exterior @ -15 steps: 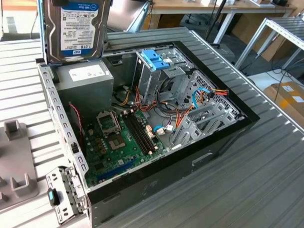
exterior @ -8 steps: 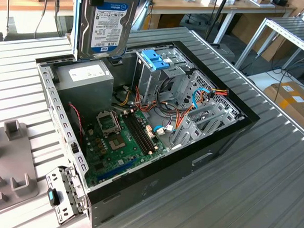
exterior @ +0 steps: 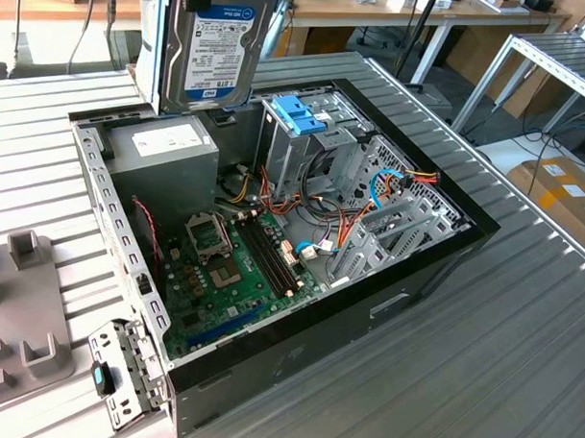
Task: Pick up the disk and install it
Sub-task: 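Pick up the disk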
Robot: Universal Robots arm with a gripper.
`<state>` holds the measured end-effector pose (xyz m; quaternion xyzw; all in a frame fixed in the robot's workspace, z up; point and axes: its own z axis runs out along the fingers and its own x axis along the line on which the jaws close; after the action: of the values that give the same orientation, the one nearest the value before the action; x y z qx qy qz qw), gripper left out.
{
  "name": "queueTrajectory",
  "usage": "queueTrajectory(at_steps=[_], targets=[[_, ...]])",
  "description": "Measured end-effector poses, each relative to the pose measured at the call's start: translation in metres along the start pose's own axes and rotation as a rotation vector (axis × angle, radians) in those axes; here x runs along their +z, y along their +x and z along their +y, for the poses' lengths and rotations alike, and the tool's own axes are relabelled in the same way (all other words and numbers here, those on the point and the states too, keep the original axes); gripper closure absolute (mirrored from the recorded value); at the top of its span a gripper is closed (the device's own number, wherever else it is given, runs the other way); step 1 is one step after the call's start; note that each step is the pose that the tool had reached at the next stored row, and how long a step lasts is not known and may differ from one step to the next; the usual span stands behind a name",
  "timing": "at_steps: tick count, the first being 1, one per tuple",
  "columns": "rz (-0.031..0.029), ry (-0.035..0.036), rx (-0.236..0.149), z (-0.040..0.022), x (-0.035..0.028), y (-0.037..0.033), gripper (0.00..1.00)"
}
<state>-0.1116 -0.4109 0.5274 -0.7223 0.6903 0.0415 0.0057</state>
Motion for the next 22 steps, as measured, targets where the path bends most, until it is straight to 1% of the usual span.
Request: queueTrajectory(at_steps=[9, 13, 17, 19, 22], targets=[[0.0000, -0.0001, 0.000, -0.0139, -0.0006, 0.0006, 0.63], [0.0001, -0.0001, 0.000, -0.0185, -0.0008, 0.0008, 0.63], [0.0001, -0.0001, 0.000, -0.0267, -0.0011, 0.0012, 0.63], [0.0000, -0.0001, 0.000, -0.0297, -0.0012, 0.0013, 0.63], [0.0000, 0.0000, 0.000, -0.0330, -0.0013, 0.0015, 0.63]])
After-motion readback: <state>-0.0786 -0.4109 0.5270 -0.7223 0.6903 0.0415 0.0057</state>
